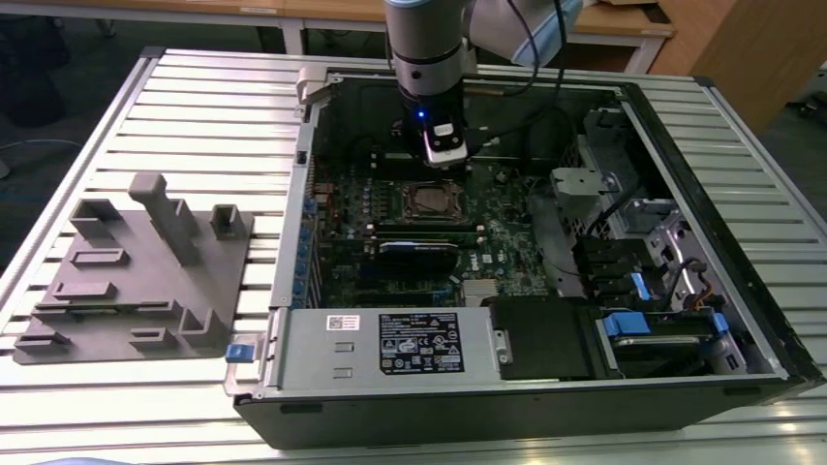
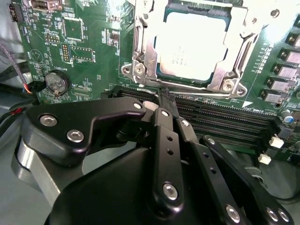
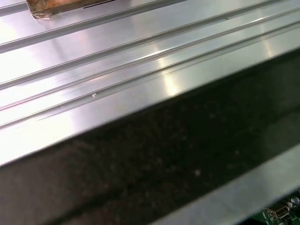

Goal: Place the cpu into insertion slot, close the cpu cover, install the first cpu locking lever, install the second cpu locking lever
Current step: 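Install the first cpu locking lever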

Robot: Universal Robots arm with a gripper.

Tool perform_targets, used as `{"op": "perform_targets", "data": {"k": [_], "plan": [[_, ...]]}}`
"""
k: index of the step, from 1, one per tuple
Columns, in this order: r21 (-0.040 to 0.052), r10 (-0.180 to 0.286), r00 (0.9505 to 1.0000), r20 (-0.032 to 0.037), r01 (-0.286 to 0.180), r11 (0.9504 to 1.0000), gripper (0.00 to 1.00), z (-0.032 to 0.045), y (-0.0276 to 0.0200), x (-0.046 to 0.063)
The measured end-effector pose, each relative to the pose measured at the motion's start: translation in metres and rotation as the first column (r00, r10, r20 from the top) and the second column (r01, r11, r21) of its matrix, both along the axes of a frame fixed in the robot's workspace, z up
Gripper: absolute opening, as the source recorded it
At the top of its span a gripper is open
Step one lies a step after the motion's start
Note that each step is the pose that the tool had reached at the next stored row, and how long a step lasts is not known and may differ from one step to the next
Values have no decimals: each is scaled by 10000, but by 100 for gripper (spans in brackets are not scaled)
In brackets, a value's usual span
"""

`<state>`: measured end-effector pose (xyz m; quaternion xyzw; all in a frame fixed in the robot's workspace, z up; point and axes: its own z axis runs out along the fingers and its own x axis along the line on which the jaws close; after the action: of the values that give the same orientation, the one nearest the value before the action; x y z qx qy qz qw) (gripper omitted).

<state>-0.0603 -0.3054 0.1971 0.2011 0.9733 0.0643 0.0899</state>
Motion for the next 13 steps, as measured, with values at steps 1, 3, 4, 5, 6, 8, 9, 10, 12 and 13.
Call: {"op": "perform_targets", "data": {"k": [1,3,4,5,6,8,9,10,12,13], "plan": [[-28,0,10000,-1,0,10000,11,0,-2,0],[-87,-1,10000,1,1,10000,11,-1,-5,0],[-119,-2,10000,1,2,9999,11,-1,-7,0],[-150,-1,10000,2,1,9999,11,-2,-7,0],[-175,-1,10000,3,1,9998,11,-3,-7,0],[-193,0,10000,2,0,9998,11,-2,-8,0],[-208,0,10000,3,0,9998,11,-3,-7,0],[-235,-2,10000,3,2,9997,11,-4,-7,0],[-296,0,10000,6,1,9996,11,-5,-7,0],[-324,-1,10000,8,1,9995,11,-7,-7,0]]}}
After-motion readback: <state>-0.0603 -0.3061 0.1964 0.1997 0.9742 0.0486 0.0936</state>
